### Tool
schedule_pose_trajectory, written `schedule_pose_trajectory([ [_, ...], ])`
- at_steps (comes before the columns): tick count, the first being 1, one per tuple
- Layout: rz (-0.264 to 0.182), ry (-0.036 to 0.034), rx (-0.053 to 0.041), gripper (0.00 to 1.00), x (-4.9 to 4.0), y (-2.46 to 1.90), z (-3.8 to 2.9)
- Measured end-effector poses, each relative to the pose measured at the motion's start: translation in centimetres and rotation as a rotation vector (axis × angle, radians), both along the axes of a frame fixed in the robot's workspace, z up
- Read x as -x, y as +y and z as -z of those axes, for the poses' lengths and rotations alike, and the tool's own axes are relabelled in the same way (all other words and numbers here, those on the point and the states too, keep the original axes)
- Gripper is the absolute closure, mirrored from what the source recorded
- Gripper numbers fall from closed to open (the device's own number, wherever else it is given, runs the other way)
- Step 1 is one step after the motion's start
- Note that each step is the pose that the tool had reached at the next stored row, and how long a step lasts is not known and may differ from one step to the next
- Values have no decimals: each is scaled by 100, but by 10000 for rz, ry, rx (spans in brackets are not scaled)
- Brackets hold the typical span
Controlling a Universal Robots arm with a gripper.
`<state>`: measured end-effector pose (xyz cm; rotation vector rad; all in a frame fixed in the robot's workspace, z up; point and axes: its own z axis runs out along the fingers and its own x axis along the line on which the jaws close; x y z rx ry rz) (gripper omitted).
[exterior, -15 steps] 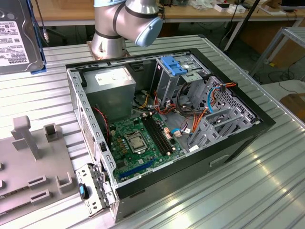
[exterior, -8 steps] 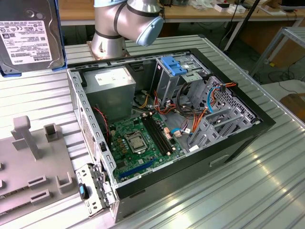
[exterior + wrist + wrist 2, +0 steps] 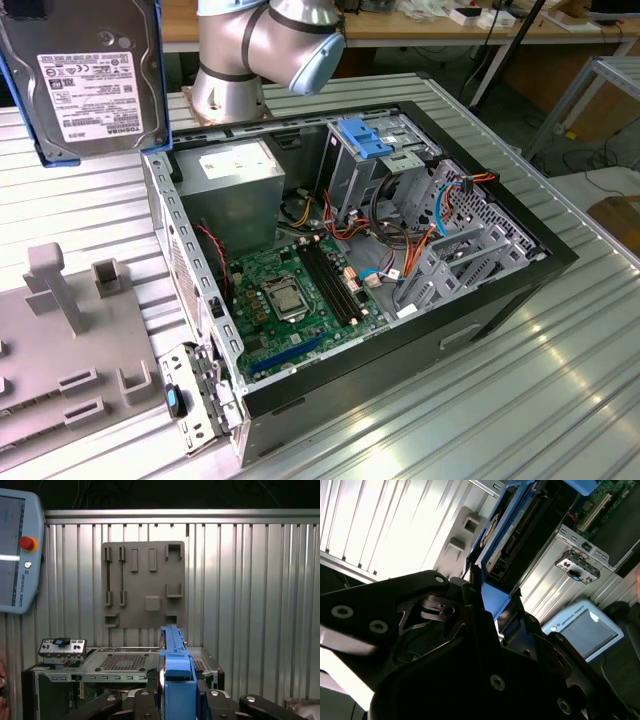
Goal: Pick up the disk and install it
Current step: 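Pick up the disk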
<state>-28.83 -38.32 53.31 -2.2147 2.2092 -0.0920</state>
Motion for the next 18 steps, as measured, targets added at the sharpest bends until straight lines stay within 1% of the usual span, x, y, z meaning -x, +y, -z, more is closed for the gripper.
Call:
schedule_pose_trajectory([
  [1, 0, 0, 0, 63, -18, -1, 1],
  [3, 0, -2, 1, 63, -123, -1, 5],
  [5, 0, 0, 2, 63, -198, -2, 5],
  [6, 0, -1, 2, 63, -257, -2, 6],
  [8, 0, -2, 1, 63, -319, -2, 7],
  [10, 5, -1, 1, 63, -442, -2, 7],
  [12, 15, -1, 2, 63, -532, -2, 7],
  [16, 37, -1, 3, 63, -674, -2, 9],
  [18, 46, -1, 4, 63, -702, -7, 11],
])
